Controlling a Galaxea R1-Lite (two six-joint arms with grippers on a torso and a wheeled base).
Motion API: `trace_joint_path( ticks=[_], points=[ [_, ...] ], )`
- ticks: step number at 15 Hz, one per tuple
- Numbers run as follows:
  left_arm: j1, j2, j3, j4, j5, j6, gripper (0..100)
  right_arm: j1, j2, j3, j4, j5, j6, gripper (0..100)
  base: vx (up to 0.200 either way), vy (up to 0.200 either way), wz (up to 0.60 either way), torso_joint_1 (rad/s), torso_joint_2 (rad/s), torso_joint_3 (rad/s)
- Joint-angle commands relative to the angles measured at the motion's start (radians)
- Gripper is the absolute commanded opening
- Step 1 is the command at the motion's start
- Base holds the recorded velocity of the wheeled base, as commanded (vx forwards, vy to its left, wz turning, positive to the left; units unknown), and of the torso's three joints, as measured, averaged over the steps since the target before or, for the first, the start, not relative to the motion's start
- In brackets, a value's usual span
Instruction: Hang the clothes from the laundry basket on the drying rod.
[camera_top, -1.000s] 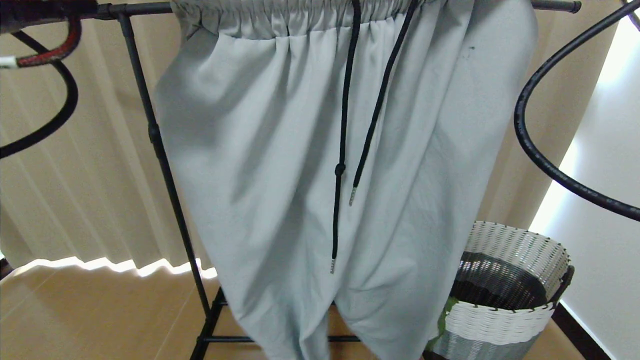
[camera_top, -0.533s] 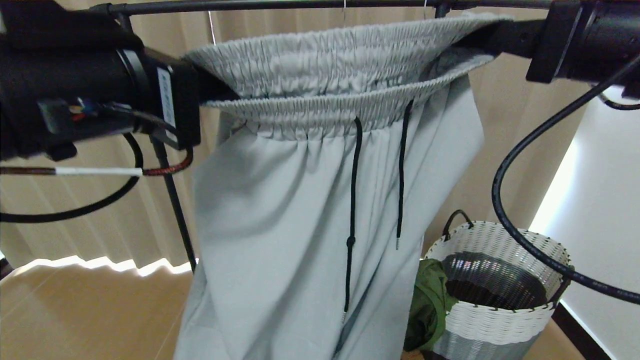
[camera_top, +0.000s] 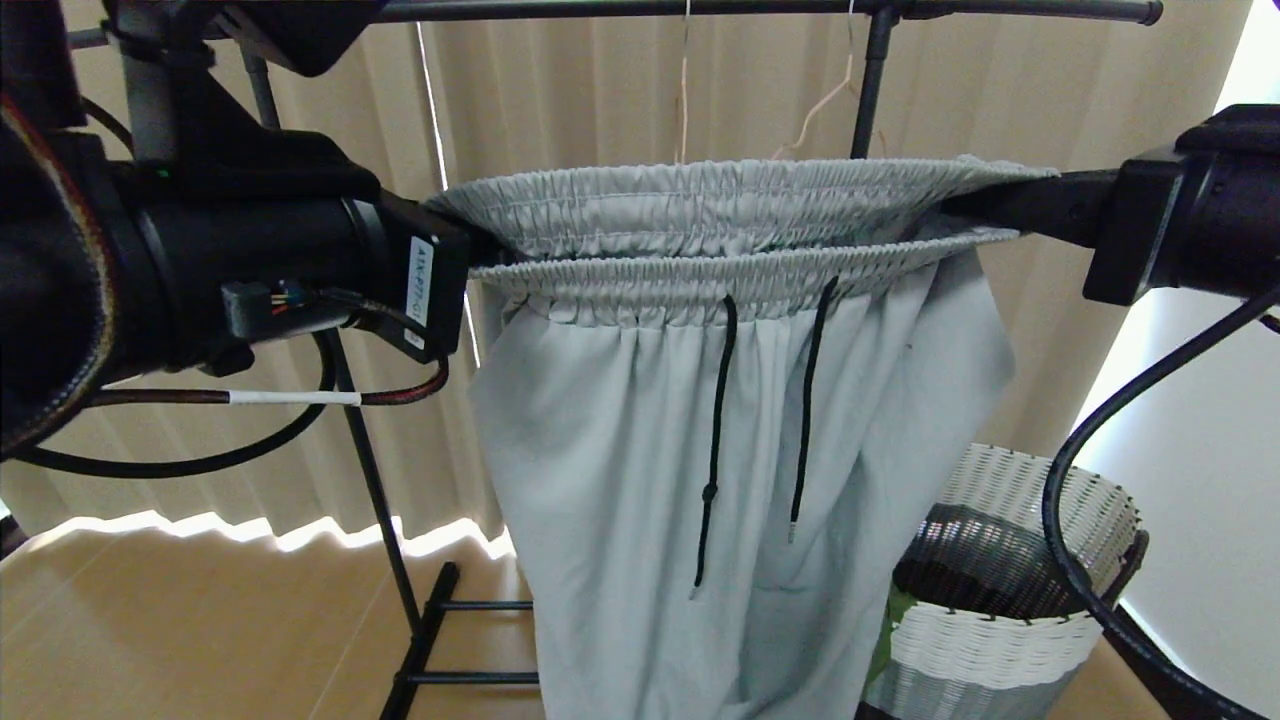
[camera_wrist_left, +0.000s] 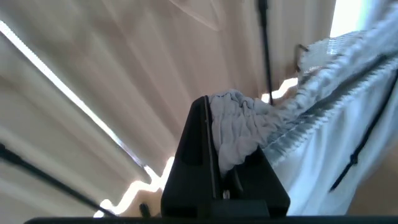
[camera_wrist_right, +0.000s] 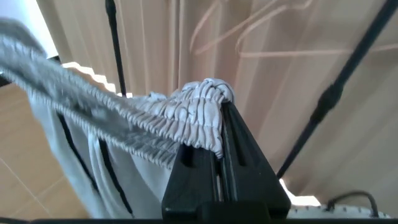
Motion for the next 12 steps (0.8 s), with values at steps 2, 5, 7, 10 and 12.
trace_joint_path(
  ticks=[2,5,7,10,12],
  points=[
    [0.011,0.030,-0.037,0.081,0.095,-0.001,0,-0.042,-0.031,0.055,-0.031,-0.004,-0.002,0,0.000,0.000,0.00,0.000,0.00,0.000],
    [0.011,0.054,-0.044,0.095,0.166,-0.010,0,-0.072,-0.028,0.084,-0.102,-0.006,-0.003,0,0.000,0.000,0.00,0.000,0.00,0.000],
    [0.008,0.062,-0.050,0.093,0.161,-0.039,0,-0.091,-0.029,0.089,-0.108,-0.006,-0.002,0,0.000,0.000,0.00,0.000,0.00,0.000],
    [0.008,0.076,-0.048,0.093,0.154,-0.064,0,-0.109,-0.028,0.110,-0.110,-0.003,0.000,0,0.000,0.000,0.00,0.000,0.00,0.000],
    [0.008,0.088,-0.034,0.093,0.155,-0.070,0,-0.118,-0.008,0.112,-0.108,-0.004,-0.002,0,0.000,0.000,0.00,0.000,0.00,0.000]
  ],
)
